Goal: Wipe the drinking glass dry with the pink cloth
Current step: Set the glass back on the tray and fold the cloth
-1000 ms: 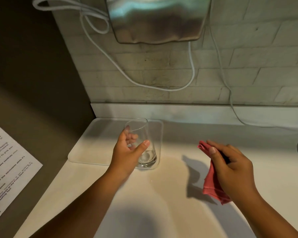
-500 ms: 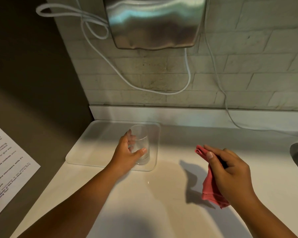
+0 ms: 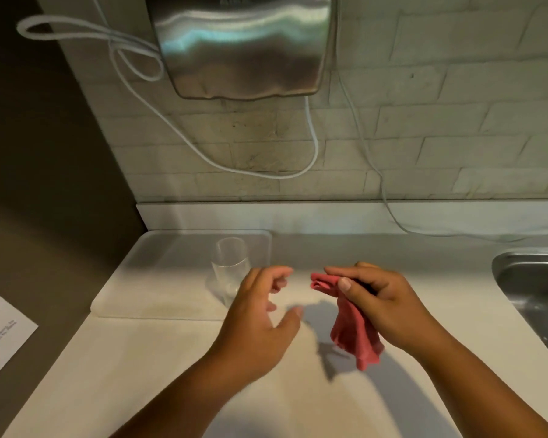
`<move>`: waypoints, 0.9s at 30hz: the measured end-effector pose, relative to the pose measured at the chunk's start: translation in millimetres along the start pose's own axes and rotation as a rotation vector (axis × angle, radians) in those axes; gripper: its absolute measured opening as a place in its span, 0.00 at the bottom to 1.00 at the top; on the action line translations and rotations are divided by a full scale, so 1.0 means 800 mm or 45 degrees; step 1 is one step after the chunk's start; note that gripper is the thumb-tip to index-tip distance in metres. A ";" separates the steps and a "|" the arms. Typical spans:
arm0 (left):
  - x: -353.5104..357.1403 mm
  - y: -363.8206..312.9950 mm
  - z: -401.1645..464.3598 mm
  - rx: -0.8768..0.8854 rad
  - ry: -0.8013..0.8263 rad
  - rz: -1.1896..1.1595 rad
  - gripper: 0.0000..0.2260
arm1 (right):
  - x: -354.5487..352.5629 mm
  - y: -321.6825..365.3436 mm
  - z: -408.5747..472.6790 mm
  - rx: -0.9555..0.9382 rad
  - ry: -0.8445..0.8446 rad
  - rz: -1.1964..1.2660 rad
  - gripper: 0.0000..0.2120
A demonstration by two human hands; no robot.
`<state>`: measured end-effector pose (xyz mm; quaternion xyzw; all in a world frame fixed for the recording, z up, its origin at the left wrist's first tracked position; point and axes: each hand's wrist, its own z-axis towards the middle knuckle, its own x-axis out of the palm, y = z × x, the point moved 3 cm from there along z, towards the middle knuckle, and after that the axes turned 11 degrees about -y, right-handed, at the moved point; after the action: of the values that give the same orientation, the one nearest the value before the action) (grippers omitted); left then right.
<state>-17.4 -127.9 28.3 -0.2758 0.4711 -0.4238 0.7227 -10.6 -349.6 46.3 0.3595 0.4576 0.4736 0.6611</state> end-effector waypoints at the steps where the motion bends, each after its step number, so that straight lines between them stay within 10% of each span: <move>1: 0.012 -0.008 0.007 0.095 0.110 0.060 0.26 | 0.000 0.003 0.003 -0.008 0.060 -0.005 0.12; 4: 0.035 -0.015 0.032 0.158 0.261 0.112 0.29 | 0.004 0.007 0.012 -0.004 0.228 0.000 0.11; 8: 0.044 -0.011 0.059 -0.046 0.357 -0.056 0.10 | 0.011 0.001 0.018 0.090 0.319 0.099 0.11; 15: 0.035 -0.023 0.070 -0.105 0.397 0.053 0.05 | 0.032 -0.024 0.000 0.232 0.366 0.116 0.34; 27: 0.016 -0.051 0.107 0.313 0.469 0.354 0.06 | 0.035 -0.048 0.006 0.113 0.136 -0.204 0.29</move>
<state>49.0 -158.9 90.3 -0.0367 0.5729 -0.4176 0.7043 8.8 -334.0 5.6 0.3249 0.5402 0.4168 0.6549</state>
